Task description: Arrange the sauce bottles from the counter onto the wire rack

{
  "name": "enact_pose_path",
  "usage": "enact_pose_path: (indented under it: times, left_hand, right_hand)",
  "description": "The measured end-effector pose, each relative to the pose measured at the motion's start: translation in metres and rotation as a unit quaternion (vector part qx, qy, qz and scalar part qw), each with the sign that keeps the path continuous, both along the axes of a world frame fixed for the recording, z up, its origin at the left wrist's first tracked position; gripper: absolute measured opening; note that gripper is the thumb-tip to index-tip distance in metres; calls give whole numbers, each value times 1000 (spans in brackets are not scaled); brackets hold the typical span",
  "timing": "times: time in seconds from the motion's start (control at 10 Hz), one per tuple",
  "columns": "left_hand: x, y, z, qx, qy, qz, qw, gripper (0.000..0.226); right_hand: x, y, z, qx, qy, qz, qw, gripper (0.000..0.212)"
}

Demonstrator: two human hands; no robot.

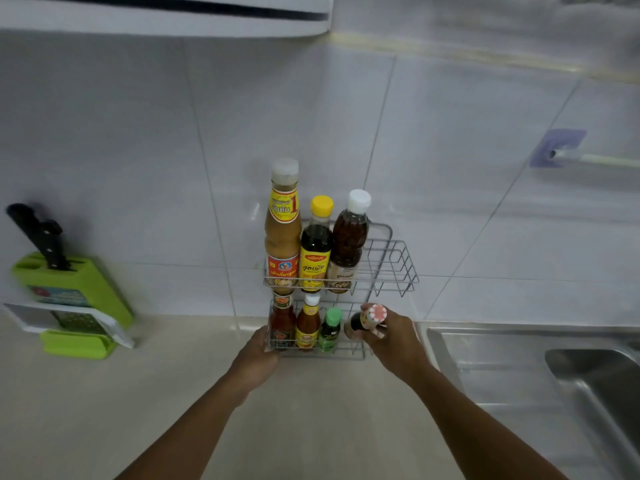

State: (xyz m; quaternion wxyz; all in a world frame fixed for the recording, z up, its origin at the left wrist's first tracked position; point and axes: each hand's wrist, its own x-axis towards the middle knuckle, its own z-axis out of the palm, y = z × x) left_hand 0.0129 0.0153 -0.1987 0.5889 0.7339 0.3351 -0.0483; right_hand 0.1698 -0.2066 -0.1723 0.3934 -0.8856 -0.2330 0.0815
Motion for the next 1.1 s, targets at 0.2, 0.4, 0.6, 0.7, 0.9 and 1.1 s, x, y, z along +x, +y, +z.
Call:
enact_pose_path:
  times: [0.2,0.4,0.6,0.7,0.9,1.1]
  left_hand:
    - [8,3,-8,-4,3,46,999,70]
    - [6,6,-14,-9,4,47,999,72]
    - [5,7,-19,-1,-5,40,999,67]
    - [3,7,-19,-6,6,43,999,73]
    - [-5,5,-16,-13,24,35,999,76]
    - [-28,1,5,31,27,19,999,71]
  right_hand:
    - [16,12,-18,-58,3,17,998,28]
    - [23,21,-26,-69,23,20,997,36]
    - [25,24,-35,-87,23,31,995,38]
    - [26,20,-40,-88,15,47,995,42]
    - [14,10,-36,-84,63,53,993,64]
    - [-12,-8,-20,-54,96,19,994,89]
